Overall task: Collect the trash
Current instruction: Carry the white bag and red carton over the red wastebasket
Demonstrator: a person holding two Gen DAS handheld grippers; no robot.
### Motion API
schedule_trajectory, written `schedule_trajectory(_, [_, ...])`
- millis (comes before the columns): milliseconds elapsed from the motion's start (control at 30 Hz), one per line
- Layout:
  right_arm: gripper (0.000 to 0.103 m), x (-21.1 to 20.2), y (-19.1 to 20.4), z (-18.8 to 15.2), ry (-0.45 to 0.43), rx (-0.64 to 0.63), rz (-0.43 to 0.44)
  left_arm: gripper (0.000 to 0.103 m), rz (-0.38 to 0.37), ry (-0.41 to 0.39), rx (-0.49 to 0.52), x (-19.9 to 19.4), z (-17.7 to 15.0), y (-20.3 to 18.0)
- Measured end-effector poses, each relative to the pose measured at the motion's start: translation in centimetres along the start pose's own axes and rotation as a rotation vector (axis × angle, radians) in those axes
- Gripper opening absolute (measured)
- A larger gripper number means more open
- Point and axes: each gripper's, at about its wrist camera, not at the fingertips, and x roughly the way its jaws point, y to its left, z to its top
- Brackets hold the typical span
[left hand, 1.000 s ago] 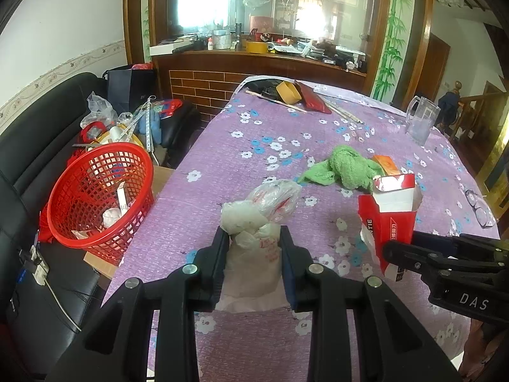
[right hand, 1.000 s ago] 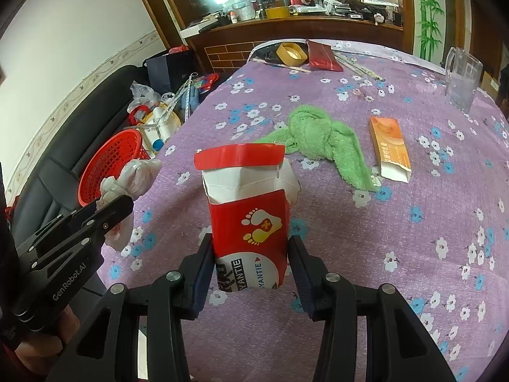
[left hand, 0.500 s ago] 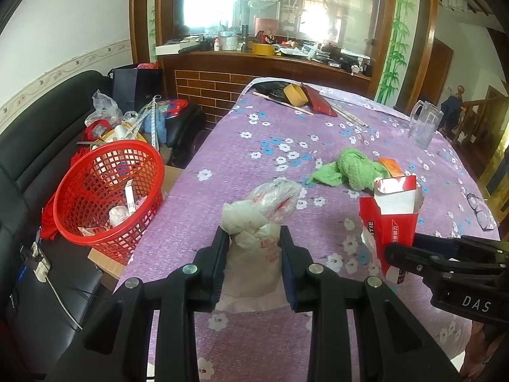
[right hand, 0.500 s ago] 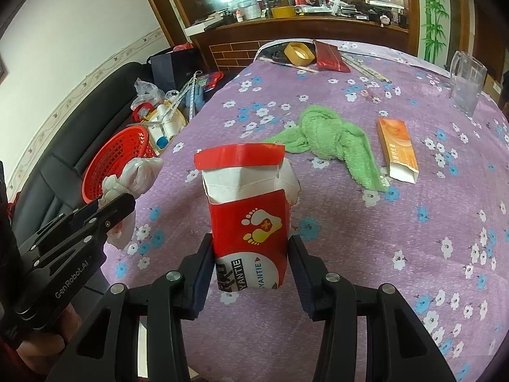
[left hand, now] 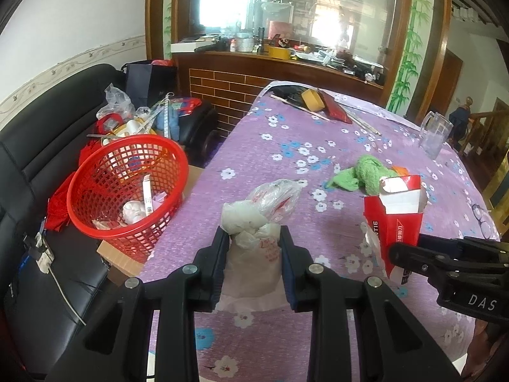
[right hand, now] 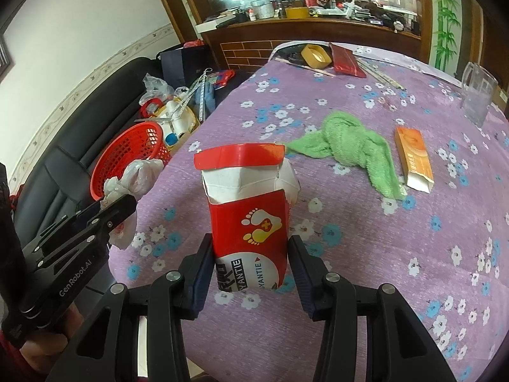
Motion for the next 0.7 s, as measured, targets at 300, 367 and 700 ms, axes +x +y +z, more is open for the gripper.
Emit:
schedule_trajectory(300, [0.050,0.9,2.1,1.0,0.010,-0.036,0.022,0.029,0.027,-0.007,-0.035,-0.3,-0.1,2.2])
schedule_trajectory(367, [0.050,1.2,2.6,1.3,0.014,-0.045,0.027,0.029,0.033,-0.008,-0.045,-0.3,-0.1,2.7])
schedule_trajectory(700, [0.050,2.3,4.8,2.4,0.022,-0.090,0.048,0.029,0.059,-0.013,-0.089,-0.3,-0.1,5.1])
